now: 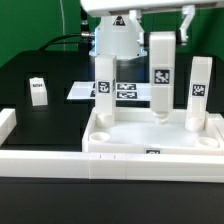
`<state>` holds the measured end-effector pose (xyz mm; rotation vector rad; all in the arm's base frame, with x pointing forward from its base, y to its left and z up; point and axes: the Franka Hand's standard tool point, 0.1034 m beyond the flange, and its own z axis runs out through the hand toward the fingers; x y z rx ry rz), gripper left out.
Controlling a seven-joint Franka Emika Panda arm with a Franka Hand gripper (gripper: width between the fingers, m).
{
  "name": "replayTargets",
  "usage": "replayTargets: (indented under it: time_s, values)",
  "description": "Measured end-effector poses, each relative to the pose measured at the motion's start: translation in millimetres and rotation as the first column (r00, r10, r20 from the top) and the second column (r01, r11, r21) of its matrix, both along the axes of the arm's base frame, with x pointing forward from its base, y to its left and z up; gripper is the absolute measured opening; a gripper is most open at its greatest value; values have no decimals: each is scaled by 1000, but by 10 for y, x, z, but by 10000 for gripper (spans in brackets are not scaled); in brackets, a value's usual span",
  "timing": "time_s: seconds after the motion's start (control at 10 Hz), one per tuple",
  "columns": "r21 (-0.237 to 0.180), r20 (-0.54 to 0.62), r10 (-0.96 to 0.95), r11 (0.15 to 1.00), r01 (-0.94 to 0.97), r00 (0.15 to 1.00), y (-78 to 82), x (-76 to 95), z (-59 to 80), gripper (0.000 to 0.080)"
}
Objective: Assemble desk
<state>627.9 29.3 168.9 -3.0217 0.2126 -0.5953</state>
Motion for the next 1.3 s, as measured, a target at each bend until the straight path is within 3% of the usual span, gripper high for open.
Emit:
replayTargets:
  time_s: [0.2, 0.6, 0.9, 1.3]
  values:
    - [-41, -11, 80, 996, -81, 997, 207, 13, -97, 290]
    - [-31, -12, 63, 998, -63, 998, 209, 3, -114, 290]
    - [16, 2, 26, 1000, -27, 1000, 603, -8, -141, 290]
    - [13, 34, 27, 1000, -27, 999, 612, 10, -135, 290]
